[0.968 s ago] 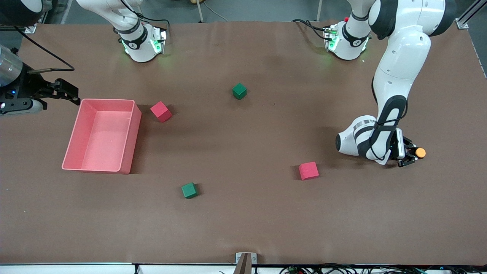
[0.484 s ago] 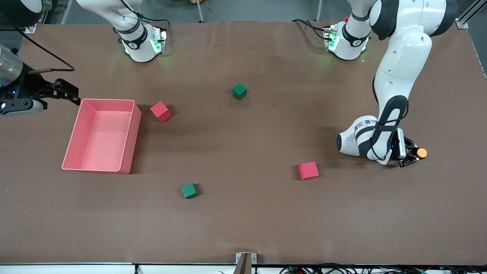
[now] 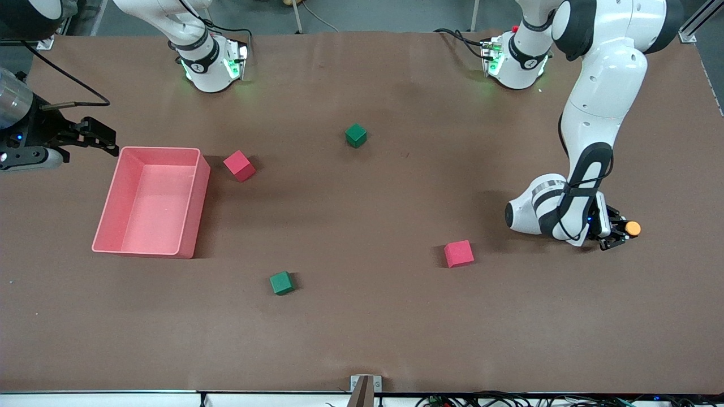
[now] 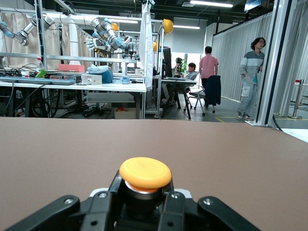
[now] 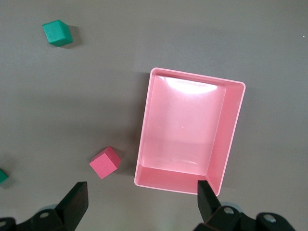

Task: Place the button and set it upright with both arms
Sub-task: 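Rotate the left gripper to hold the button cap upward, then lower the button upright onto the table and open the left gripper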

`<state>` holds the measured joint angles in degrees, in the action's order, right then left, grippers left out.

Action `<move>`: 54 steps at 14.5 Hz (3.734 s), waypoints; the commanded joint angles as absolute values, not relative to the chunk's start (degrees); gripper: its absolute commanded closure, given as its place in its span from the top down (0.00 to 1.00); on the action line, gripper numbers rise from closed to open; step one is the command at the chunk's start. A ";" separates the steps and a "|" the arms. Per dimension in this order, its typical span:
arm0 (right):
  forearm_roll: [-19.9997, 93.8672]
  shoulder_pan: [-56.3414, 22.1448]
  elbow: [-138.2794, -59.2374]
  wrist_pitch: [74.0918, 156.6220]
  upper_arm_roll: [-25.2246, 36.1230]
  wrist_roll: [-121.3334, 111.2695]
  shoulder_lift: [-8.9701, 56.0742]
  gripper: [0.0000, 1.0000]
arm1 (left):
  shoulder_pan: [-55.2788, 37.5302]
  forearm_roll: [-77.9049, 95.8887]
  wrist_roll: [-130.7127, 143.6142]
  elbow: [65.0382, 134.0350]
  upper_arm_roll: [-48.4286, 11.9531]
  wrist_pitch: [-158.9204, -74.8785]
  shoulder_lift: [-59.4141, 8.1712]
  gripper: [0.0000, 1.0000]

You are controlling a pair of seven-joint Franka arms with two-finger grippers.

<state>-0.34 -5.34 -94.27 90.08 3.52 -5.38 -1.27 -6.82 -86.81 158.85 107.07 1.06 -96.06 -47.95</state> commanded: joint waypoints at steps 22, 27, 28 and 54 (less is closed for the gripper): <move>-0.18 -5.01 -94.22 90.79 3.60 -5.54 -1.76 1.00 | -6.42 -90.26 173.06 103.19 2.11 -93.25 -52.82 0.99; -0.18 -4.92 -93.96 91.93 3.60 -5.54 -1.58 1.00 | -6.42 -90.26 172.79 102.92 2.11 -93.25 -52.82 1.00; -0.18 -4.92 -93.96 92.46 3.60 -5.54 -1.50 1.00 | -6.42 -90.26 172.62 102.92 2.11 -93.25 -52.82 1.00; -0.35 -4.83 -94.04 92.64 3.78 -5.54 -0.70 1.00 | -5.98 -85.88 141.89 103.09 1.32 -92.98 -38.87 1.00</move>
<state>-0.34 -5.23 -94.11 92.95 3.92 -5.38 -0.75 -6.18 -87.93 147.25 101.83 1.73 -91.43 -43.39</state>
